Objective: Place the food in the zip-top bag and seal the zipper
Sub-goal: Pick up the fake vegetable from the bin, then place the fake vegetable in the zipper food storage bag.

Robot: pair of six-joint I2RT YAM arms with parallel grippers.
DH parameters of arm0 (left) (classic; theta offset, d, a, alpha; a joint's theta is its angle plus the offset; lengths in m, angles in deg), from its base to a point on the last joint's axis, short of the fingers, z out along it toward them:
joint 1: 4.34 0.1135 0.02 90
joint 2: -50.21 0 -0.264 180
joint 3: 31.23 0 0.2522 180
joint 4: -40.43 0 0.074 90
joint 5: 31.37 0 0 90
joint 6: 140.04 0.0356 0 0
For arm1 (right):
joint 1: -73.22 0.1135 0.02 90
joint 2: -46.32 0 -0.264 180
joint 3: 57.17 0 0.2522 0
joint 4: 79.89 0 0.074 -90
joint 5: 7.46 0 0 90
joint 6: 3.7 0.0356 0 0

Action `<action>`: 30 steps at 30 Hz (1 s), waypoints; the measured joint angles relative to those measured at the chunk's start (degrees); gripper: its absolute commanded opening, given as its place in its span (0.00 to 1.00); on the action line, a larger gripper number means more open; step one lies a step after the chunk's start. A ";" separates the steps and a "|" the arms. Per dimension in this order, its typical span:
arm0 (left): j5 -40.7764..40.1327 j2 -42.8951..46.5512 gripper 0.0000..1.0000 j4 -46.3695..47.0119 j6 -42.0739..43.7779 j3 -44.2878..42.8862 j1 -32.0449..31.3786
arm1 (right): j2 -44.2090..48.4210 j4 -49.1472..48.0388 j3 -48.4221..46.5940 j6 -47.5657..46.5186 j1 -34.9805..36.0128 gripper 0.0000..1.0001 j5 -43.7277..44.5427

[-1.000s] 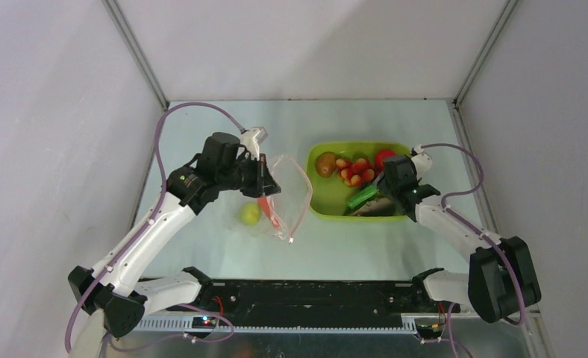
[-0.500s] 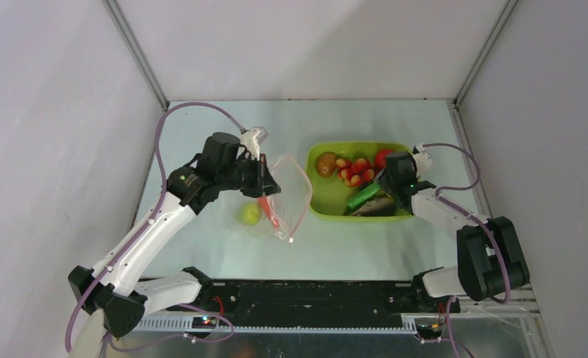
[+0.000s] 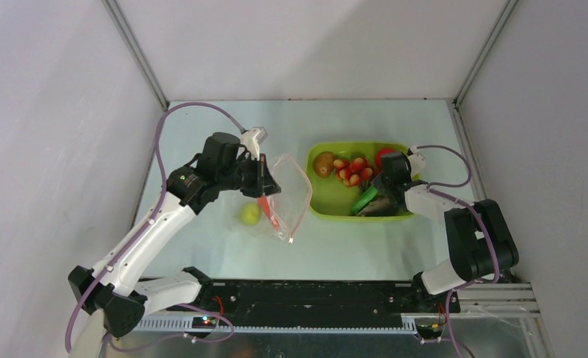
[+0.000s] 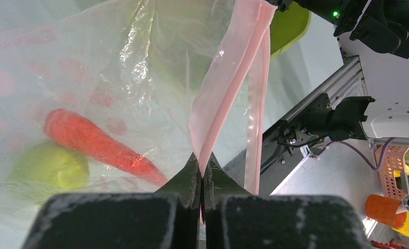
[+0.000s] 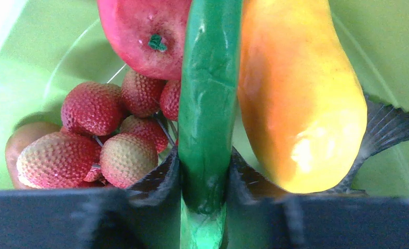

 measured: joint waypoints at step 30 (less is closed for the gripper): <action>0.61 -0.98 0.00 0.42 -1.33 0.00 0.00 | 53.09 0.79 6.49 -22.60 22.77 0.00 19.96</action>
